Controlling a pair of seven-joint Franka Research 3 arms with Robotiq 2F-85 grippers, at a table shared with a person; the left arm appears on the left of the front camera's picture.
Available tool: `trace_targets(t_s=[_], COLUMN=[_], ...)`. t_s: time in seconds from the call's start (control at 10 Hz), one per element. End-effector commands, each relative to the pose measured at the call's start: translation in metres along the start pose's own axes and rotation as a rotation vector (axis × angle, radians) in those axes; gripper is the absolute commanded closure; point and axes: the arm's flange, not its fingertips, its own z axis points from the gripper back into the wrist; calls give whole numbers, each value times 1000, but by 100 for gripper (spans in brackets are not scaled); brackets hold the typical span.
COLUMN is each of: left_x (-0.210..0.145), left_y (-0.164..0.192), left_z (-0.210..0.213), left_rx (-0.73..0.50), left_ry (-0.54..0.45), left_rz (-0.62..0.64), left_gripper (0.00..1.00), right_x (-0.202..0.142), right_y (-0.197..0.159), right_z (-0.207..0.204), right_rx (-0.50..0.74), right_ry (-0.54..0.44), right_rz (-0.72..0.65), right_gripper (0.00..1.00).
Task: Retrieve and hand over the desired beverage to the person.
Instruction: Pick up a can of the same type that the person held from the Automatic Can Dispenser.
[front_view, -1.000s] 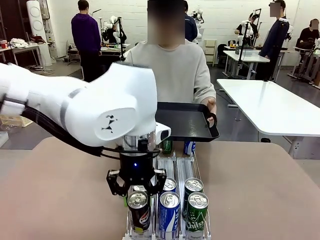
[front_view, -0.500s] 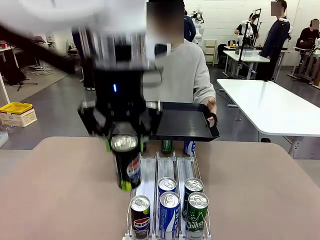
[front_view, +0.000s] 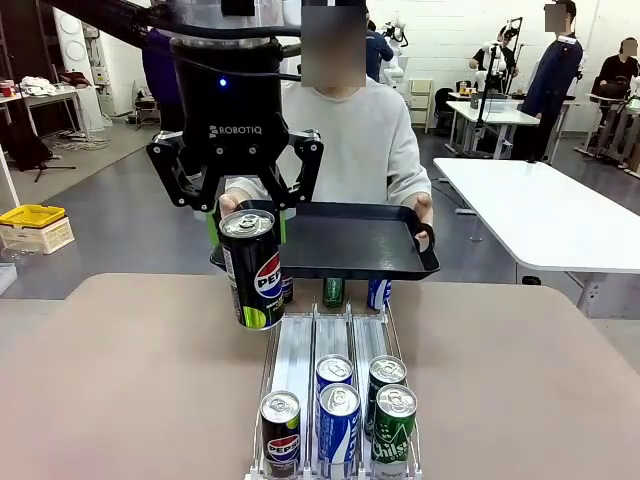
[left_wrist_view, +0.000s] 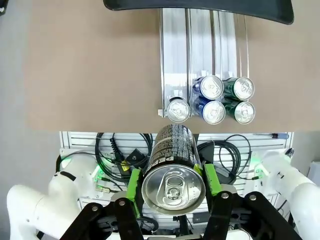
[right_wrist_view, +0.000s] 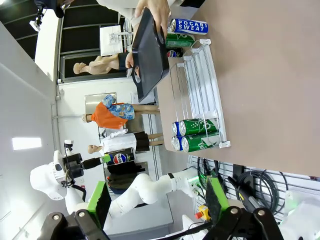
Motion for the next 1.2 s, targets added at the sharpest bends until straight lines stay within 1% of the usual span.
trace_targets(t_s=[0.0, 1.1], left_x=[-6, -6], left_y=[1, 1], left_z=[4, 4], left_rx=[-2, -2], left_ry=[-14, -14], left_rz=[-4, -4], left_gripper=[61, 61], right_x=[1, 1], right_y=[1, 1], right_z=[-1, -1], right_rx=[24, 24], right_ry=[0, 0], right_rz=[13, 13], right_gripper=[0, 0])
